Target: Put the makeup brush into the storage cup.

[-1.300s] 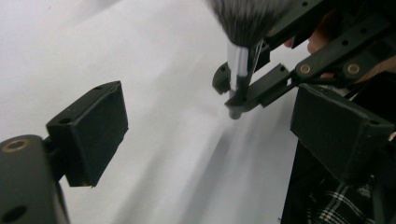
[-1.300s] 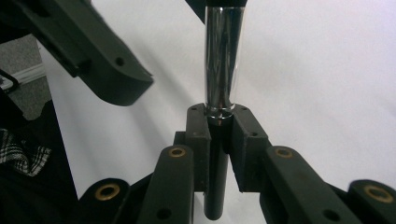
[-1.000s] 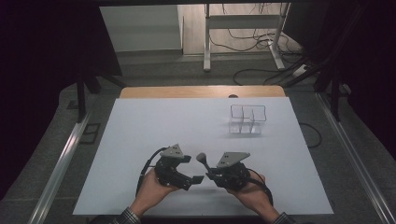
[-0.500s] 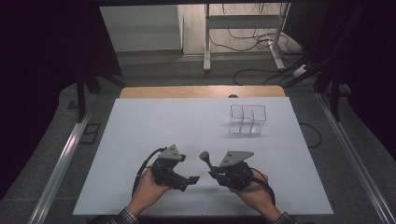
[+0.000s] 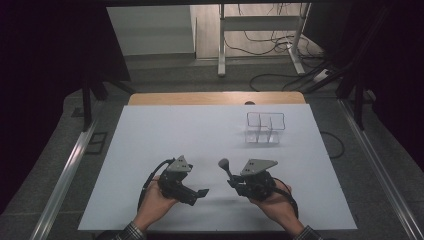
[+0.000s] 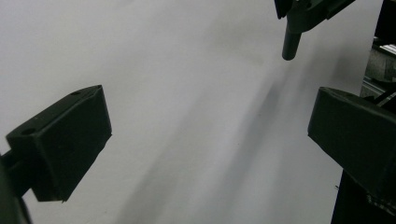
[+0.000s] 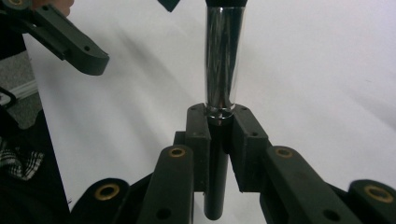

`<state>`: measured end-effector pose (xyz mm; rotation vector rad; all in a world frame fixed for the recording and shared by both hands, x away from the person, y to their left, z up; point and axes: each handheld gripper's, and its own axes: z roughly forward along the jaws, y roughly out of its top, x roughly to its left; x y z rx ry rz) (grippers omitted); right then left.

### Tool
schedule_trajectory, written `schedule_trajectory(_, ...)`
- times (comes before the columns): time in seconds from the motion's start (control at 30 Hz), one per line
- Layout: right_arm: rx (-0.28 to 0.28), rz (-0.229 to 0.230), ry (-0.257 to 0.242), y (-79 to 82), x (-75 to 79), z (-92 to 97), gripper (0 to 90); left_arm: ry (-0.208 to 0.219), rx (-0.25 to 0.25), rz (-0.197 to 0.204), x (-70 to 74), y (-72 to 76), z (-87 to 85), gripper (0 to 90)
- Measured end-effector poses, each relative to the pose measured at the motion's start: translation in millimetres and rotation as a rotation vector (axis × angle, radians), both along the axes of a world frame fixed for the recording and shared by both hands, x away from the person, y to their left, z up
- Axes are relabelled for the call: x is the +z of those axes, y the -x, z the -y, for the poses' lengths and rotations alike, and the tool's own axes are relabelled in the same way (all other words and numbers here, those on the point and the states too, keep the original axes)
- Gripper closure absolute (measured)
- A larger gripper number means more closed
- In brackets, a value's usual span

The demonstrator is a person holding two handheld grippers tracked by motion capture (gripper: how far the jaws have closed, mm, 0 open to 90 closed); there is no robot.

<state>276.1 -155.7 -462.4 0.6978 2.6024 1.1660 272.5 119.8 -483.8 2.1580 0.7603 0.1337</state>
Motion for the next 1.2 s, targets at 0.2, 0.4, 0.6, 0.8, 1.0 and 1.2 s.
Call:
schedule_trajectory(0.2, -0.021, 0.001, -0.020, -2.6, 2.0, 5.1, 78.7, -0.001, 0.019, 0.003, -0.4, 1.1, -5.0, 0.0)
schedule_trajectory(0.4, -0.038, 0.007, -0.024, -5.0, 3.0, 9.2, 78.7, 0.008, 0.026, -0.007, -0.9, 1.3, -8.9, 0.0)
schedule_trajectory(0.6, -0.051, 0.012, -0.029, -6.4, 4.5, 13.0, 78.7, 0.007, 0.033, -0.008, -1.1, 2.8, -13.5, 0.0)
schedule_trajectory(0.8, -0.064, 0.021, -0.035, -7.9, 6.0, 17.3, 78.7, 0.015, 0.016, 0.002, -1.5, 4.6, -19.0, 0.6)
schedule_trajectory(1.0, -0.076, 0.029, -0.045, -9.1, 7.9, 22.6, 78.7, -0.003, 0.013, 0.004, -4.3, 3.9, -23.1, 1.4)
schedule_trajectory(1.2, -0.088, 0.030, -0.052, -10.5, 8.6, 27.1, 78.8, 0.008, 0.006, -0.002, -5.8, 3.4, -27.4, 0.4)
